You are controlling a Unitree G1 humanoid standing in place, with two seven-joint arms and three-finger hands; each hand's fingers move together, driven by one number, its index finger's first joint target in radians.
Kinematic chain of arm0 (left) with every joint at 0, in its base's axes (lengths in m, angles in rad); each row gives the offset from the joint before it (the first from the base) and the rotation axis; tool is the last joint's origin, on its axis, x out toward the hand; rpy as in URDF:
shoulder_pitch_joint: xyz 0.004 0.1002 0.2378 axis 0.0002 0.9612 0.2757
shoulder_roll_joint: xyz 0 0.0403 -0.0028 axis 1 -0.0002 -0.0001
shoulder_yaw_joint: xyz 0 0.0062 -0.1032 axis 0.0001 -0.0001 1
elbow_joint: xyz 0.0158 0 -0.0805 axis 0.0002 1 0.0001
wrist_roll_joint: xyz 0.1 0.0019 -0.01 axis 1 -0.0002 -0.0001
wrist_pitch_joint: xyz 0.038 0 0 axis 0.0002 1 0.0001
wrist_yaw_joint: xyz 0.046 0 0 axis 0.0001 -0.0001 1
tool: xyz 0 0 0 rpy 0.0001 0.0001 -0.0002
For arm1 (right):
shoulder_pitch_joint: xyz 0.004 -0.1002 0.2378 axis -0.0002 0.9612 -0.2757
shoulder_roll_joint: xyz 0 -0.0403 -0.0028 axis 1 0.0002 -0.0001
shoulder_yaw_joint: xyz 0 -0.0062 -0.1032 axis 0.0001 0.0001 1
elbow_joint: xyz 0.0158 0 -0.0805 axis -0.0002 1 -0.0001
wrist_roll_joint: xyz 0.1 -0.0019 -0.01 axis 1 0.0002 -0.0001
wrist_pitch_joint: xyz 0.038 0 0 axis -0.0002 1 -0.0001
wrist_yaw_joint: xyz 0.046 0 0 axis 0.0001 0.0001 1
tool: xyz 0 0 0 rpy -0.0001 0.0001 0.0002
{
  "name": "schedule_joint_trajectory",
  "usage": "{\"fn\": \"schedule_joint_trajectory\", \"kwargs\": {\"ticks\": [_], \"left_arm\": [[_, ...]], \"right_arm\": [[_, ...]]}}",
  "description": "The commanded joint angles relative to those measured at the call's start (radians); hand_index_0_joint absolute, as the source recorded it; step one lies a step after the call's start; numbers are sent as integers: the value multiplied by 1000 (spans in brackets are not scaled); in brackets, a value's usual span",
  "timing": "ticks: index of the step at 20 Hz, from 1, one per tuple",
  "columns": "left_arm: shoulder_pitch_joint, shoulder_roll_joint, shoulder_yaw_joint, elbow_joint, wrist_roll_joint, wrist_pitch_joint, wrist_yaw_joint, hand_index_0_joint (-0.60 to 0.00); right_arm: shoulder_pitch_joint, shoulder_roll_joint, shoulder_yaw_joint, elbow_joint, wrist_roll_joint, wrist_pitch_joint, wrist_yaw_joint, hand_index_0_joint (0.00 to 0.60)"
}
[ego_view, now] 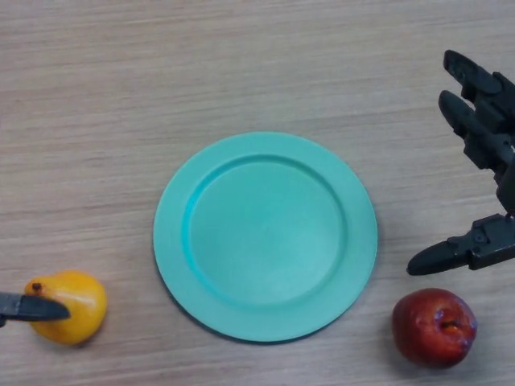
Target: Pick up the yellow pear and place it on the plate
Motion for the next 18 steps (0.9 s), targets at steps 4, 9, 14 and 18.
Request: {"fn": "schedule_joint_trajectory", "kwargs": {"ticks": [4, 9, 14, 18], "left_arm": [[17, 51, 96, 190, 105, -327, -19, 0], [8, 72, 40, 402, 123, -453, 51, 0], [-2, 79, -37, 568, 124, -584, 118, 0], [-24, 81, -109, 632, 110, -634, 175, 0]], "right_arm": [[-21, -29, -47, -48, -21, -121, 0, 0], [-17, -26, -40, -63, -31, -103, 4, 0], [-14, -24, -46, -86, -15, -87, 7, 0], [-7, -25, -54, -85, -18, -105, 1, 0]]}}
